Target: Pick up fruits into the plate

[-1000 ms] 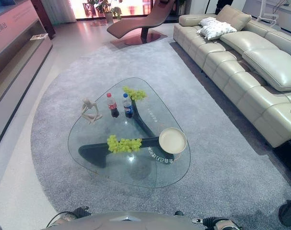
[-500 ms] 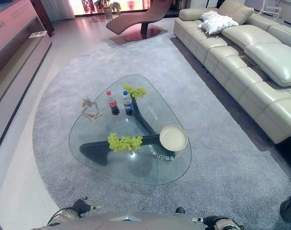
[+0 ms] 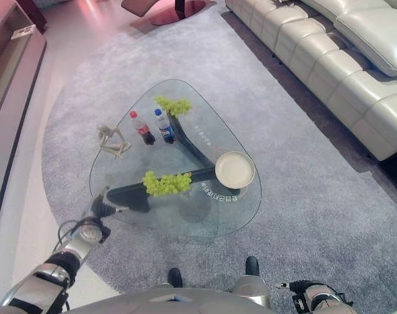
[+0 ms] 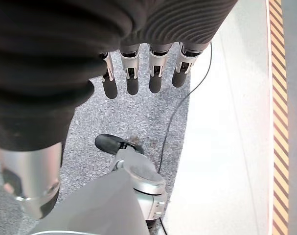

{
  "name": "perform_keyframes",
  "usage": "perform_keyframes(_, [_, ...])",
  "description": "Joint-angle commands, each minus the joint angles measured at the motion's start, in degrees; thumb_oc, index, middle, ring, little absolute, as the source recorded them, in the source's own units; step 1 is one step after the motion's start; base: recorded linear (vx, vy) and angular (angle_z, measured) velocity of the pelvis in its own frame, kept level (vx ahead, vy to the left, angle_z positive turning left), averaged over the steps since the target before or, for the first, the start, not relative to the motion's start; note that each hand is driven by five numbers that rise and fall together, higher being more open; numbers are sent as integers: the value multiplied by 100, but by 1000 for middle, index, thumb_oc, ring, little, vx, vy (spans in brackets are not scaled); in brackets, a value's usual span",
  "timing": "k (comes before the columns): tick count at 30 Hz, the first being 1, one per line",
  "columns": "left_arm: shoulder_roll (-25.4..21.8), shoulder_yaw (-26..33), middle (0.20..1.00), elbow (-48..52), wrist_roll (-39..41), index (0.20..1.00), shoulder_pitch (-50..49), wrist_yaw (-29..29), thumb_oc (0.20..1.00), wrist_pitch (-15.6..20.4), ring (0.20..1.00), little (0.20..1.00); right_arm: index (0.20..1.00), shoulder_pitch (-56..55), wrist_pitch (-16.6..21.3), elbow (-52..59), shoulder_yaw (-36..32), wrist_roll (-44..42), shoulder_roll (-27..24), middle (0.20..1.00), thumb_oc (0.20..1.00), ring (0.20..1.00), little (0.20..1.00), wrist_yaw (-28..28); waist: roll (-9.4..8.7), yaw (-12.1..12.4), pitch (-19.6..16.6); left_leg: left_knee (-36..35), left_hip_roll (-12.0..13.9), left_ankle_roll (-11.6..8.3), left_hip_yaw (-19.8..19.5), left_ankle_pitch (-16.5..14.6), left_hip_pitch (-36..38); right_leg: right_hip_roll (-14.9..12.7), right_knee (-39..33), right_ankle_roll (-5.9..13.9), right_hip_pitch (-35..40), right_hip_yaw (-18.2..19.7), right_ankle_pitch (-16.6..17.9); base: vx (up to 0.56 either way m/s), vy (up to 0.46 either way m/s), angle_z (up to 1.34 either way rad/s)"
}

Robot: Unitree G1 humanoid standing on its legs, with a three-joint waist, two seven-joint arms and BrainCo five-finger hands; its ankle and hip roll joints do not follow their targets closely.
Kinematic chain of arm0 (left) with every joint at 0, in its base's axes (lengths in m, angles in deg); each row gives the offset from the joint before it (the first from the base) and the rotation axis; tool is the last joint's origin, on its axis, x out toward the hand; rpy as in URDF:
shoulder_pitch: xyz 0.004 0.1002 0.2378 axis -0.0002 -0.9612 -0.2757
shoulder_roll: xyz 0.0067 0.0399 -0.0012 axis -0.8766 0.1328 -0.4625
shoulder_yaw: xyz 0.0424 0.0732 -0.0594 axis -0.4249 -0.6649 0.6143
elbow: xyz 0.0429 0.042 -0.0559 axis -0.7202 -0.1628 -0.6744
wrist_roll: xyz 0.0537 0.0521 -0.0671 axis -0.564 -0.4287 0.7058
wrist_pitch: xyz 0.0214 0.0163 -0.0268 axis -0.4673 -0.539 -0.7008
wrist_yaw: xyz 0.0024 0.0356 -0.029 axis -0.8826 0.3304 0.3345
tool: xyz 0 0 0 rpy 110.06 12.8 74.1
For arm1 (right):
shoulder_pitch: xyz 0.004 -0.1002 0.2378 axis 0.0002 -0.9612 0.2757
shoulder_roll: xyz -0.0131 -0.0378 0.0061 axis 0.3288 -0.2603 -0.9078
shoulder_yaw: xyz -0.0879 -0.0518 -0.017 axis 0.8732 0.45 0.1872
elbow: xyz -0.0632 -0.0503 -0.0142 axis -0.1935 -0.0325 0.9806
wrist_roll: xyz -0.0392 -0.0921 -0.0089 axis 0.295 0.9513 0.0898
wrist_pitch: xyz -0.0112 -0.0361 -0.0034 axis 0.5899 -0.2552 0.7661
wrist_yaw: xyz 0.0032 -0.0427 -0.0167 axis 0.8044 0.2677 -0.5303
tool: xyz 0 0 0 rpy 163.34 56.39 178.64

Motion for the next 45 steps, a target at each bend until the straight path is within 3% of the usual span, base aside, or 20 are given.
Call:
perform_keyframes(1, [-455,-239,1000,13,-608,1000,860,-181,1000,16,1000,1000,1000,368,28,-146,319,-87,-201,1000,1000,1000,1000,-103,-108,-155,399,131,-249,219,15,-576,-175,4,309,35,31,-181,-617,-73,28,-7])
perform_keyframes(8, [-754,-738,1000,-119,-1246,1000,1680,-220,1000,-26,1000,1000,1000,513,-56,-60,433,-115,-337,1000,1000,1000,1000,-139,-132,-342,663,349,-274,236,160,-616,-440,35,511,-10,-275,-44,-659,-29,23,-7])
perform_keyframes(12, [-891,-1382,1000,-520,-1725,1000,2641,-447,1000,-116,1000,1000,1000,939,-53,-21,610,-233,-525,1000,1000,1000,1000,-133,-173,-512,1144,662,-317,212,281,-601,-939,69,759,-72,-784,126,-634,-154,55,-9])
perform_keyframes(17, [-1028,-1875,1000,-898,-2291,1000,3294,-288,1000,-198,1000,1000,1000,1134,44,57,698,-381,-553,1000,1000,1000,1000,-170,-299,-608,1515,853,-353,221,339,-595,-1305,120,896,-89,-1172,236,-575,-104,-13,-12])
perform_keyframes(26, [-1028,-2101,1000,-1539,-1804,1000,4136,-214,1000,-416,1000,1000,1000,1425,13,200,804,-843,-554,1000,1000,1000,1000,-383,-428,-699,2005,1393,-479,252,234,-581,-2242,209,1412,-174,-2146,244,-548,-67,-39,-1])
perform_keyframes(34, [-1070,-2013,1000,-1758,-1255,1000,4343,-318,1000,-661,1000,1000,1000,1419,111,342,808,-1037,-631,1000,1000,1000,1000,-523,-447,-788,2005,1649,-498,247,256,-567,-2921,256,1663,-213,-2854,228,-553,-16,-1,0])
perform_keyframes(39, [-1034,-1638,1000,-2024,107,1000,4543,-84,1000,-1085,1000,1000,1000,1345,257,394,832,-1118,-681,1000,1000,1000,1000,-599,-482,-831,2005,1883,-458,227,246,-542,-3462,338,1897,-266,-3376,227,-594,-8,2,0])
perform_keyframes(45, [-1089,-1587,1000,-2225,-11,1000,4744,-403,1000,-1108,1000,1000,1000,1317,375,487,897,-1229,-676,1000,1000,1000,1000,-629,-549,-838,2005,2172,-400,208,203,-560,-3974,401,2159,-326,-3850,205,-647,-5,-47,3])
